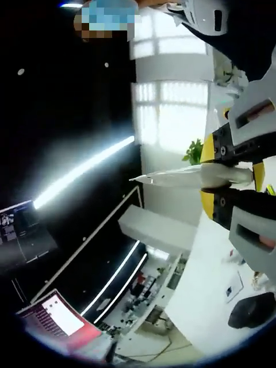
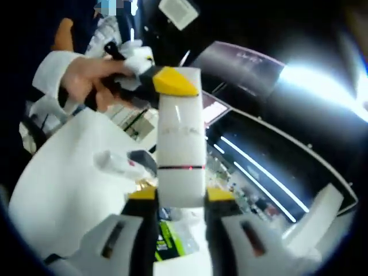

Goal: Arrange the skincare products in the storage area until every visible bottle or jar stands upright without overlapping.

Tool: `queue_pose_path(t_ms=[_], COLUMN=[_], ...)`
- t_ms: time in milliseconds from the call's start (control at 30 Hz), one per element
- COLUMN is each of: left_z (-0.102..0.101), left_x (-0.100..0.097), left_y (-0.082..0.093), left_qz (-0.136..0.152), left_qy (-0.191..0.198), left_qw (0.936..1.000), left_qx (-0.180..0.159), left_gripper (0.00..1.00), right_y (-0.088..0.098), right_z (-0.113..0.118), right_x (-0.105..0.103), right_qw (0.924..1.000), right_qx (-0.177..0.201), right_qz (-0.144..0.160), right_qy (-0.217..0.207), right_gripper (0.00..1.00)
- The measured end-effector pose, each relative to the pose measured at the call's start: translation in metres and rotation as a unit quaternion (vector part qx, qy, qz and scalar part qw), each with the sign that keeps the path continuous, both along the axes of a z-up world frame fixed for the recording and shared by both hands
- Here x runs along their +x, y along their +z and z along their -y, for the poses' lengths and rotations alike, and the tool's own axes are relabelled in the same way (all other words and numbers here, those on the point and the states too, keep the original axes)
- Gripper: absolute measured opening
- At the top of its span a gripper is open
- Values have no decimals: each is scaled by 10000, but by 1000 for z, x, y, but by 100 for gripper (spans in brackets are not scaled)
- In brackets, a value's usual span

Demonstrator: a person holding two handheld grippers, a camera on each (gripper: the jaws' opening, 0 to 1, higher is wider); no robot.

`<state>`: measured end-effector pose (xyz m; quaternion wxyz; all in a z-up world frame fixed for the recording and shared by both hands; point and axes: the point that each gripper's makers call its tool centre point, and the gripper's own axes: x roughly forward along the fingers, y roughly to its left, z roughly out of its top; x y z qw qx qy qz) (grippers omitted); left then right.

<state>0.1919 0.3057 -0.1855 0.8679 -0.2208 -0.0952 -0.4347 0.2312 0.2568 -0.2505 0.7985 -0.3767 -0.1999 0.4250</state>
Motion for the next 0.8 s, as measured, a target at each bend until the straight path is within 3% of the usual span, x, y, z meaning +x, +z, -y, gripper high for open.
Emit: queue_pose_path(t_ms=[167,367,633,800], left_z=[0,8,25,38], left_x=[7,9,16,22], left_y=[8,19,22,23], left_qz=[-163,-123,-148,9], left_qy=[-61,-73,-165,-146], left_qw=[9998,9999,9988,9956], left_qx=[-43,55,425,927], left_gripper=[14,14,13,13], right_y=[6,18,20,26], right_z=[1,7,22,37], right_x=[1,-4,-8,-15], right_qw=[9999,9996,9971,9907], right_qx=[103,272,583,993], right_qz=[-27,76,-496,-934], right_qy=[37,70,49,-9], right_gripper=[29,29,37,44])
